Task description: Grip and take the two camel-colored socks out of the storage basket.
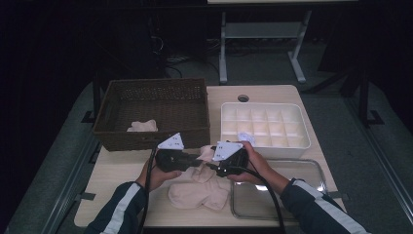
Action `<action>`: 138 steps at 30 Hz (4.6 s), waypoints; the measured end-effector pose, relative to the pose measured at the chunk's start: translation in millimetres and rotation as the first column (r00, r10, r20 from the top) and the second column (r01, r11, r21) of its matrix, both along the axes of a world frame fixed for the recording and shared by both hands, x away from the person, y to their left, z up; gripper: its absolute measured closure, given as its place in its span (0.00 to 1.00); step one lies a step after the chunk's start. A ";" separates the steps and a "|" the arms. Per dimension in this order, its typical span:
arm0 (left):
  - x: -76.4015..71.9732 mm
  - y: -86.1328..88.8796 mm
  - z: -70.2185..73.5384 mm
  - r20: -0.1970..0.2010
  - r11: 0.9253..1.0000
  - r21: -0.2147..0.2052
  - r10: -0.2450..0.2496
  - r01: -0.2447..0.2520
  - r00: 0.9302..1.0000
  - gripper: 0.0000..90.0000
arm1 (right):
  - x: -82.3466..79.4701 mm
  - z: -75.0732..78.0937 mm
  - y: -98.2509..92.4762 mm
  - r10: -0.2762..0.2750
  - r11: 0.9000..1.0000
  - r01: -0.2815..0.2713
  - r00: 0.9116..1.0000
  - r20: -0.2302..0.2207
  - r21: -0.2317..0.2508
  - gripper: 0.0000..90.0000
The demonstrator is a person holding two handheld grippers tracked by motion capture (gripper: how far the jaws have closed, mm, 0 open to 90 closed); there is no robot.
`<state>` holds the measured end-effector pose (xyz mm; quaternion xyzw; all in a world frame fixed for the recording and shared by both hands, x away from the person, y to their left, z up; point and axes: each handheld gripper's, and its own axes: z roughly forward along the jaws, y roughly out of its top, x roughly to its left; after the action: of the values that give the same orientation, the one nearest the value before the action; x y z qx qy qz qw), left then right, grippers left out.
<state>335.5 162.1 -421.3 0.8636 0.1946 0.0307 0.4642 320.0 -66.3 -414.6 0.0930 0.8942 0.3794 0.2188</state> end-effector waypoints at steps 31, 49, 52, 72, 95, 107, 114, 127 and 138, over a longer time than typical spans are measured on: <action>-3.8 -18.4 -39.5 0.044 0.966 0.218 0.130 -0.137 0.990 0.42 | -0.5 16.7 -17.0 0.022 0.996 -0.016 0.998 -0.061 0.093 0.97; 5.3 32.5 -39.4 0.030 0.937 0.288 0.197 -0.197 0.980 0.49 | -7.5 30.3 -26.3 0.000 0.986 0.019 0.993 -0.115 0.163 0.97; 3.8 43.5 -38.2 0.032 0.931 0.295 0.216 -0.216 0.976 0.47 | -8.1 28.5 -24.5 0.011 0.989 0.007 0.993 -0.118 0.151 0.97; -1.8 56.7 -38.7 -0.001 0.940 0.266 0.223 -0.215 0.975 0.63 | -7.4 20.5 -19.2 -0.016 0.988 0.039 0.988 -0.153 0.148 0.97; -86.6 101.3 16.7 -0.007 0.995 0.087 0.044 -0.043 0.999 0.96 | -84.7 30.3 -39.3 0.038 0.976 0.031 0.949 -0.313 0.214 0.97; -62.1 84.8 -24.5 -0.056 0.971 0.227 0.093 -0.078 0.994 0.90 | -74.3 -14.0 -33.2 -0.002 0.996 0.040 0.902 -0.432 0.079 0.96; -47.1 84.5 -35.4 -0.047 0.954 0.275 0.135 -0.117 0.990 0.90 | -58.5 -22.5 -32.5 -0.058 0.995 0.085 0.904 -0.423 0.045 0.97; -57.3 77.6 -26.0 -0.010 0.969 0.174 0.179 -0.175 0.984 0.52 | -75.0 -15.4 2.6 0.151 0.988 -0.141 0.965 -0.214 0.061 0.65; -61.1 72.2 -38.4 -0.036 0.960 0.245 0.150 -0.136 0.988 0.41 | -63.4 -37.8 44.9 0.168 0.979 -0.188 0.960 -0.225 -0.072 0.72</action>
<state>274.4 234.3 -459.7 0.8979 0.2639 0.0641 0.3465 256.6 -21.5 -452.4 0.0429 0.9342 0.3430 0.0884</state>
